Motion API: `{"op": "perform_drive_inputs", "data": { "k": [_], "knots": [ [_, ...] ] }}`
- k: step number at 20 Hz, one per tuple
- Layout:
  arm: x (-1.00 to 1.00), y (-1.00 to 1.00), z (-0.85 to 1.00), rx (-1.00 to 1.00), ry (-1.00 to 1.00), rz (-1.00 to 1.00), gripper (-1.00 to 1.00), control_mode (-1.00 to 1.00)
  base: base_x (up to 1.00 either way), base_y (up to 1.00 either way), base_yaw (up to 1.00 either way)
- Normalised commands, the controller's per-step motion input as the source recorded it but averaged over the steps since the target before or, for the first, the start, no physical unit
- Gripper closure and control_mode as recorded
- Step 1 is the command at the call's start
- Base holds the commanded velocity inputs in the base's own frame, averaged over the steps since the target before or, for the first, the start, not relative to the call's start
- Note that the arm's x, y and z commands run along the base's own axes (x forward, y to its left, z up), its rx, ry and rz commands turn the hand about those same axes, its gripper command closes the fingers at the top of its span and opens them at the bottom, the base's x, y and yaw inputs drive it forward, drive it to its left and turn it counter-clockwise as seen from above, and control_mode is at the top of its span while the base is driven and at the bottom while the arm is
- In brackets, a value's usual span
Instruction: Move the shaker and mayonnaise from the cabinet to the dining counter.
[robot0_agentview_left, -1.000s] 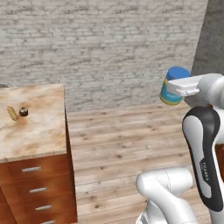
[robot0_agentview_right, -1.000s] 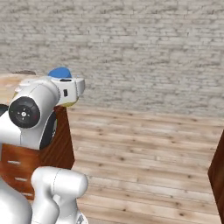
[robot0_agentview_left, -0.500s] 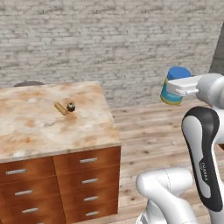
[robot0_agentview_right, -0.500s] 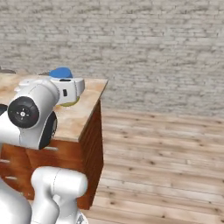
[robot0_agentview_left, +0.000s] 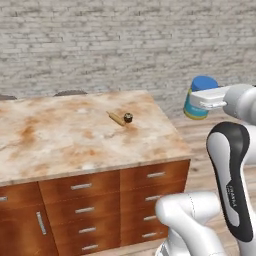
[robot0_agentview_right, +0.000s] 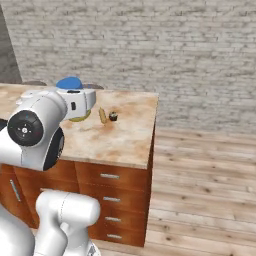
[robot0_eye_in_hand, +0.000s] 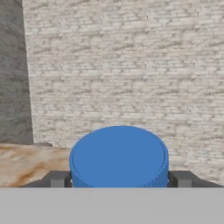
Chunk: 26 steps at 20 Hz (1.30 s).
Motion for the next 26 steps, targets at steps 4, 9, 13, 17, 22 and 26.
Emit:
{"op": "perform_drive_inputs", "data": {
  "k": [4, 9, 13, 17, 22, 26],
  "knots": [
    [0.0, 0.0, 0.0, 0.0, 0.0, 0.0, 1.0, 1.0, 0.36, 0.65, 0.0],
    [0.0, 0.0, 0.0, 0.0, 0.0, 0.0, 1.0, 1.0, 0.47, 0.42, 0.0],
    [0.0, 0.0, 0.0, 0.0, 0.0, 0.0, 1.0, 1.0, 0.52, 0.27, 0.0],
    [0.0, 0.0, 0.0, 0.0, 0.0, 0.0, 1.0, 1.0, 0.52, 0.18, 0.0],
    [0.0, 0.0, 0.0, 0.0, 0.0, 0.0, 1.0, 1.0, 0.52, 0.12, 0.0],
    [0.0, 0.0, 0.0, 0.0, 0.0, 0.0, 1.0, 1.0, 0.51, 0.13, 0.0]
  ]
}}
